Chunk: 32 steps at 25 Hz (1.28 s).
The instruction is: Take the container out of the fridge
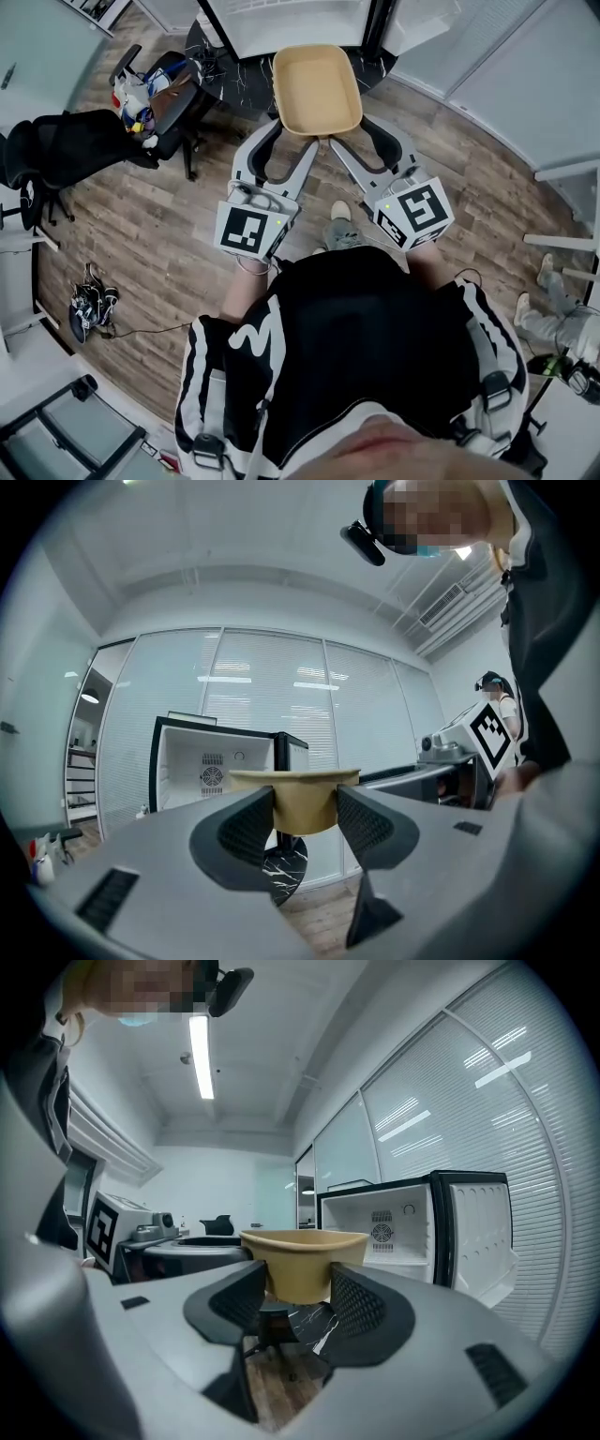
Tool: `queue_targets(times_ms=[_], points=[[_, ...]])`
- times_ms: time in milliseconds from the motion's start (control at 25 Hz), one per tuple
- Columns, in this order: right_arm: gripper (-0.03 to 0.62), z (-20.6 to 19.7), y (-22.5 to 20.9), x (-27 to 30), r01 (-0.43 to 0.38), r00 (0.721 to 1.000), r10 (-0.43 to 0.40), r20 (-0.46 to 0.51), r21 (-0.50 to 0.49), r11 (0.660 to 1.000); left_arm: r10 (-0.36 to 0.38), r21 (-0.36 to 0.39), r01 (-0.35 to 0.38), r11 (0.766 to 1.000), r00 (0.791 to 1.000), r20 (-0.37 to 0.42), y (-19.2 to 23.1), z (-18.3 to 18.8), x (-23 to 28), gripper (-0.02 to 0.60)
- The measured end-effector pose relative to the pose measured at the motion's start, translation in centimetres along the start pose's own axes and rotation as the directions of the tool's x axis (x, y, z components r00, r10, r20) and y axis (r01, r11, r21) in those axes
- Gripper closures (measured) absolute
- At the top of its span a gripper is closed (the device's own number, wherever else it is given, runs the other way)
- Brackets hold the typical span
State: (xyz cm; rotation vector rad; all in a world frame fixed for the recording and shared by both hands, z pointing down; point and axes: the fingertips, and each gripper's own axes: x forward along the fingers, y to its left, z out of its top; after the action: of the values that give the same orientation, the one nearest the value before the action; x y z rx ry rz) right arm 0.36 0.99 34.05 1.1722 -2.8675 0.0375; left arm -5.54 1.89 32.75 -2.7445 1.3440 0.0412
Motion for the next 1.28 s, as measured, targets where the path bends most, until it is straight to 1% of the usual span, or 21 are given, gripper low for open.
queue_targets(times_ms=[120,320,640,840,1280], points=[[0.367,0.2,1.1,-0.8,0.009,1.000,-0.009,0.004,-0.002,1.000,-0.008,0.002,0.008,1.000,1.000,0.004,-0.6,0.4,-1.1,0.365],[0.367,0.2,2.4,-1.6,0.015,1.000,-0.015,0.015,-0.002,1.000,-0.010,0.028,0.010,1.000,1.000,0.009,-1.3,0.7,-2.5,0.365],[0.368,0.3,4.1,-2.7,0.021,1.000,-0.021,0.023,-0.006,1.000,-0.013,0.035,0.013,0.999,1.000,0.013,-2.1,1.0,-4.3,0.365],[0.370,0.5,4.9,-3.3,0.030,0.999,-0.029,0.022,-0.017,0.999,-0.017,0.030,0.016,0.999,1.000,0.018,-2.6,1.1,-5.1,0.365],[0.372,0.1,5.8,-4.4,0.028,0.999,-0.028,0.028,-0.003,1.000,-0.013,0.021,0.012,1.000,1.000,0.016,-3.6,0.9,-6.2,0.365]])
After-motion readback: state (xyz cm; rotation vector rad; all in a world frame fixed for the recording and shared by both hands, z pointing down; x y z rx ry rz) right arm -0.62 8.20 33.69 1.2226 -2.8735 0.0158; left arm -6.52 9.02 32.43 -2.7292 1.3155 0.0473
